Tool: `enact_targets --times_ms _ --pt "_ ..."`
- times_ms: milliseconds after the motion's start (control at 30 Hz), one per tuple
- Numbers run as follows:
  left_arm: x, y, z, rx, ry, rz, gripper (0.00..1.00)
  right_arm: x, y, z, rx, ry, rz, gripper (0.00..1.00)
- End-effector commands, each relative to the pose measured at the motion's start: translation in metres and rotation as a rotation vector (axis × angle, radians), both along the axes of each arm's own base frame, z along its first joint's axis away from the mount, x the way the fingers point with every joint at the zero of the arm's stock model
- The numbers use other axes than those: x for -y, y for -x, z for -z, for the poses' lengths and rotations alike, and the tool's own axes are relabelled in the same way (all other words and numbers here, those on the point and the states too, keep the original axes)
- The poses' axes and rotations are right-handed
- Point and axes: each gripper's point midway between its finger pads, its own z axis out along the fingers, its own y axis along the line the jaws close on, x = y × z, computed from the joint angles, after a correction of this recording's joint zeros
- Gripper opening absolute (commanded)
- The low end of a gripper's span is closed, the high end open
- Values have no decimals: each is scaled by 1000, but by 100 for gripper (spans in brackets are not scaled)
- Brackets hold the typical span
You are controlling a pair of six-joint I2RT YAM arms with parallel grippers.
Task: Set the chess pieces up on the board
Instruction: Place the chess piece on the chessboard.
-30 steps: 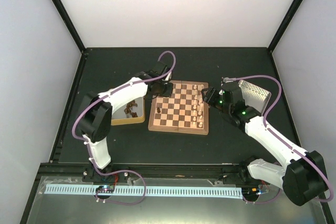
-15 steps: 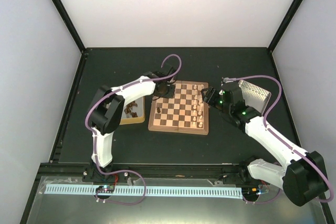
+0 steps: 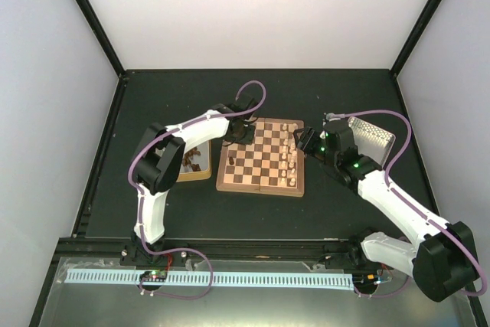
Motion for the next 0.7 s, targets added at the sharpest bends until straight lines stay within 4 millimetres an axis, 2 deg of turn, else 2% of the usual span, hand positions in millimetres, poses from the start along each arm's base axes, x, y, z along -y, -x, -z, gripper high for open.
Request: enact_targets --times_ms 0,100,267,367,500,667 --pt "0 0 -1 -9 -30 2 9 4 -3 -4 23 -2 20 62" --pt "1 -1 2 -16 -31 5 12 4 -3 -4 22 -1 21 62" --pt "5 -3 -1 -12 -17 16 24 4 -2 -5 24 -3 19 62" --pt "7 -3 -5 -11 -7 22 26 4 -2 -6 27 -3 20 62" --pt "10 -2 -16 -2 19 29 26 4 -2 -7 28 -6 21 62" --pt "12 0 -43 29 58 35 29 3 -2 -8 30 -10 17 62"
